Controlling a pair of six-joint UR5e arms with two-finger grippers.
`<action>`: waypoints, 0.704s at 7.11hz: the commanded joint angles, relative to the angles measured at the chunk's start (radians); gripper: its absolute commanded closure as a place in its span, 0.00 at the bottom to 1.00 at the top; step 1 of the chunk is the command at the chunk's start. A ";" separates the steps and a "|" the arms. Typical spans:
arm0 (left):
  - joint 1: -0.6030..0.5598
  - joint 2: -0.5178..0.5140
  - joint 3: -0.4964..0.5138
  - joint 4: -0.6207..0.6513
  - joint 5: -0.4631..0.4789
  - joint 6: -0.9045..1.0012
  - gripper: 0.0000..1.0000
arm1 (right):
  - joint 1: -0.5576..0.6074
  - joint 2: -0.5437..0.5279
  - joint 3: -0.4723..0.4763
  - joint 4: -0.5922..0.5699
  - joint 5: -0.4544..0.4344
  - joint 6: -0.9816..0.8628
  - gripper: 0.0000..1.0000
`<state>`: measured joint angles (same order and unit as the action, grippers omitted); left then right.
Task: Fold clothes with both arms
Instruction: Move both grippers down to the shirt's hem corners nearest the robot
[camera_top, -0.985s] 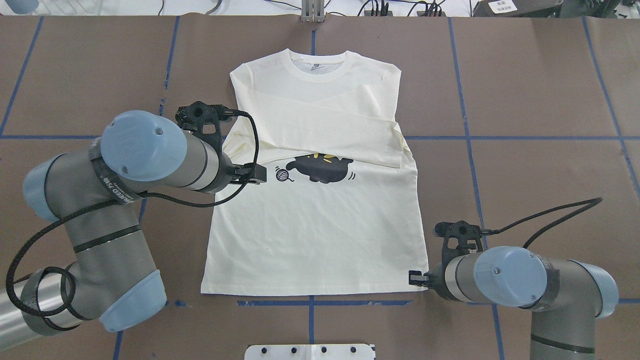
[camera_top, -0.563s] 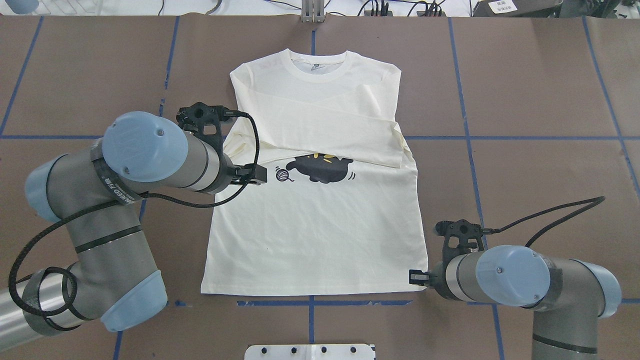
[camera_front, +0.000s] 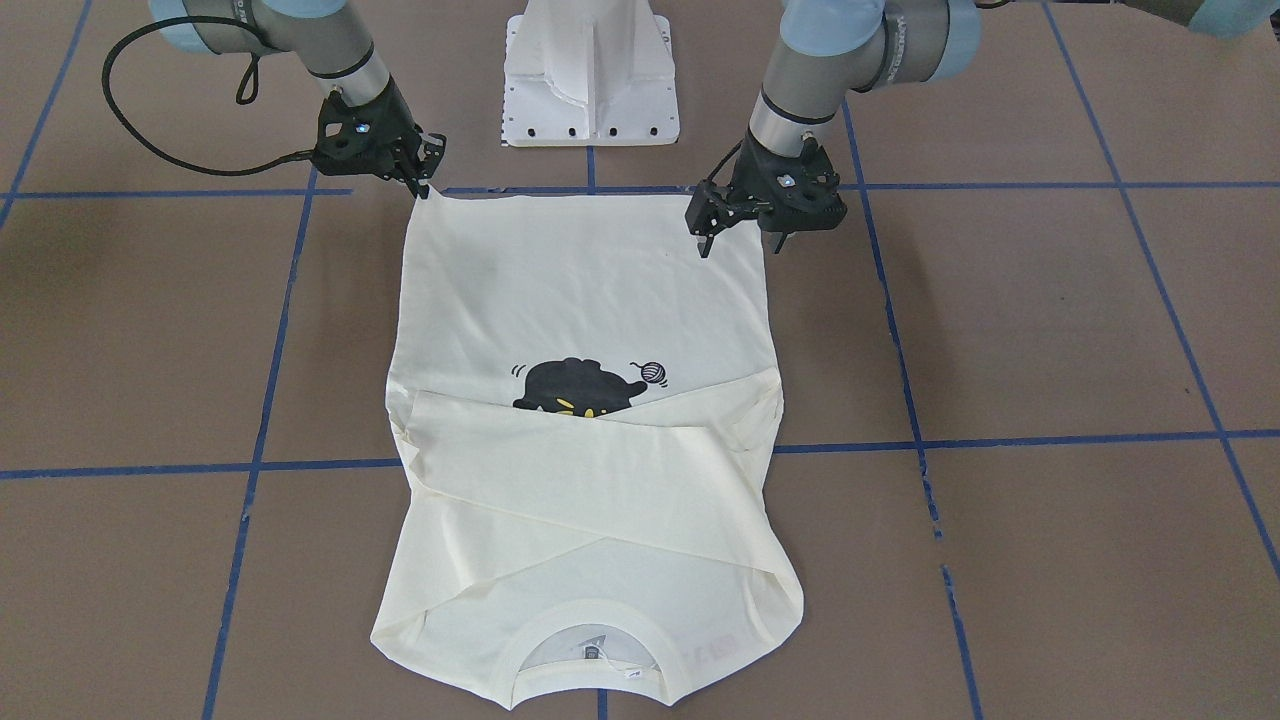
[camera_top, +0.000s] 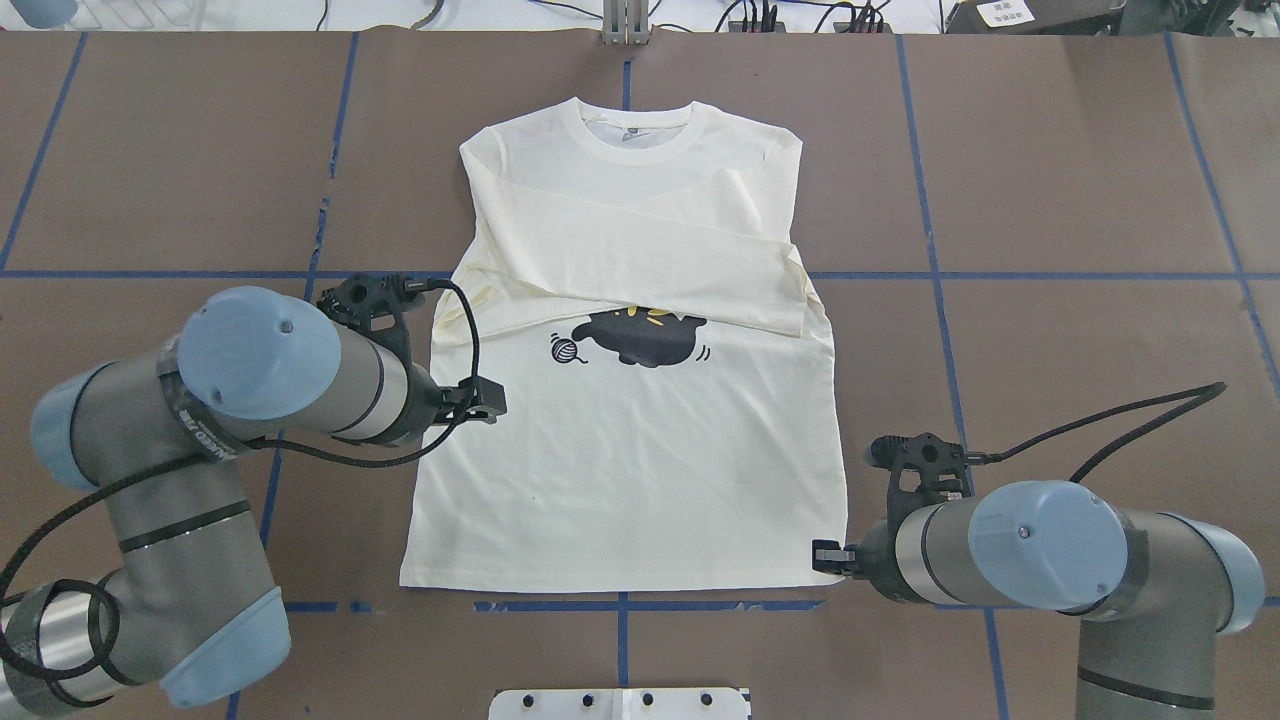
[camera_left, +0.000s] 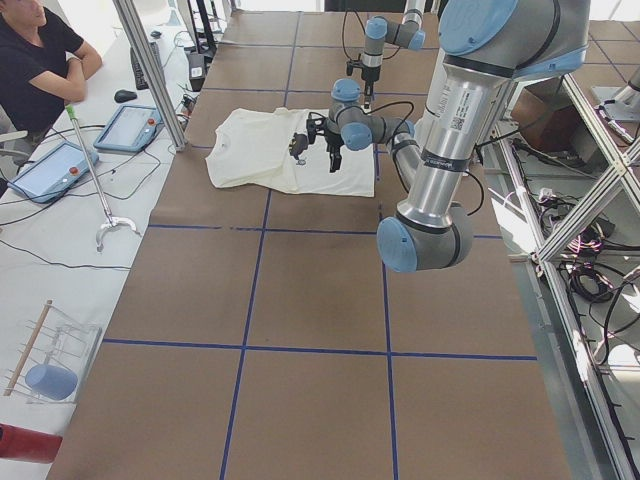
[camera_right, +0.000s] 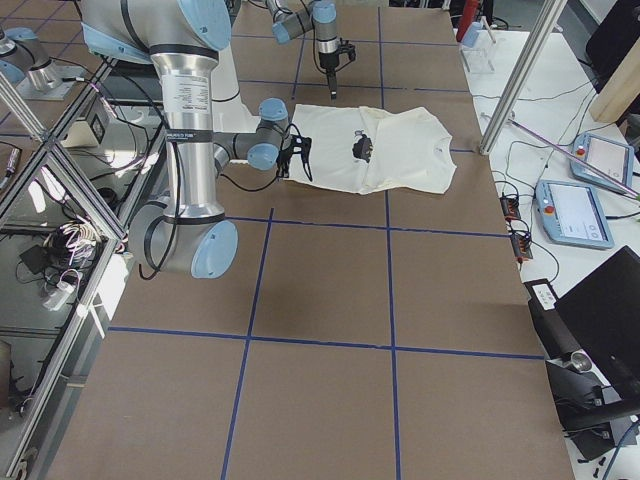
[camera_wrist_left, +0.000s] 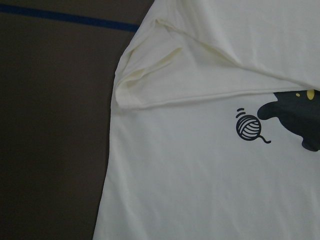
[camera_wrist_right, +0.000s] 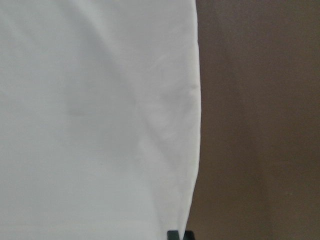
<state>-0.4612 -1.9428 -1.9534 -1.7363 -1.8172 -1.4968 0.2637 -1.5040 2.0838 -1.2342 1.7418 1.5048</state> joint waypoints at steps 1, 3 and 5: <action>0.117 0.027 -0.002 0.001 0.050 -0.187 0.01 | 0.005 0.001 -0.002 0.007 0.002 -0.002 1.00; 0.168 0.028 -0.002 0.099 0.101 -0.236 0.03 | 0.009 0.001 -0.004 0.010 0.004 -0.002 1.00; 0.194 0.088 -0.001 0.100 0.107 -0.235 0.04 | 0.017 0.002 -0.001 0.010 0.005 -0.003 1.00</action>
<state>-0.2875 -1.8896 -1.9550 -1.6413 -1.7157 -1.7288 0.2760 -1.5029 2.0817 -1.2244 1.7465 1.5023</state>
